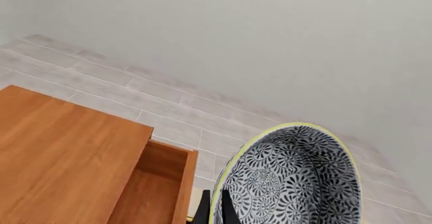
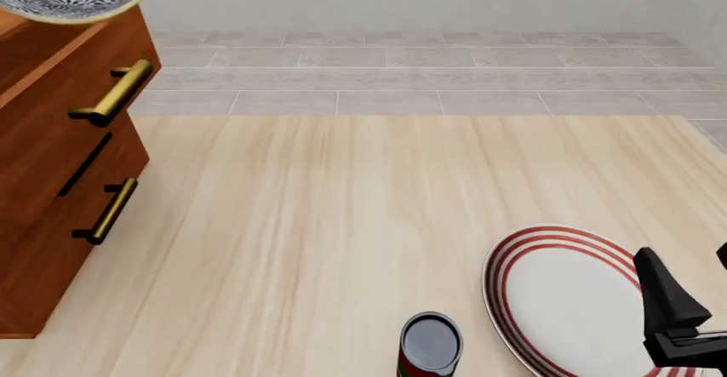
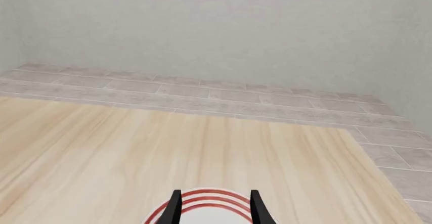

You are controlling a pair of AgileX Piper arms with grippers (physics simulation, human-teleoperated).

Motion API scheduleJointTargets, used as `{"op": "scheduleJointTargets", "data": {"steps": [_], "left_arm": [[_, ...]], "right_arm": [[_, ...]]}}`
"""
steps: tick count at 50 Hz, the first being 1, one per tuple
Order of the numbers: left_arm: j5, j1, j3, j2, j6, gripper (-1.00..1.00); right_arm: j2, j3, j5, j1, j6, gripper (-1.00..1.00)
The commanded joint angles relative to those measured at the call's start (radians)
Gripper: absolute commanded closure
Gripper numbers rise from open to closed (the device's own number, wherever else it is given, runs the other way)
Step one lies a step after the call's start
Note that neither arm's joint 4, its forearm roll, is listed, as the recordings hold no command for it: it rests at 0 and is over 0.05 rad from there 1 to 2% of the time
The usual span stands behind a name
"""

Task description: Put the bowl on top of the cabinet.

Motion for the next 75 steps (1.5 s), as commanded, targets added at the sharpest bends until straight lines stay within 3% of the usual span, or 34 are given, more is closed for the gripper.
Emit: {"op": "scheduleJointTargets", "data": {"steps": [1, 75], "left_arm": [[0.000, 0.031, -0.012, -0.004, 0.005, 1.00], [0.018, 0.286, -0.034, -0.027, -0.026, 1.00]], "right_arm": [[-0.002, 0.000, 0.002, 0.000, 0.000, -1.00], [-0.012, 0.000, 0.012, 0.008, -0.002, -1.00]]}}
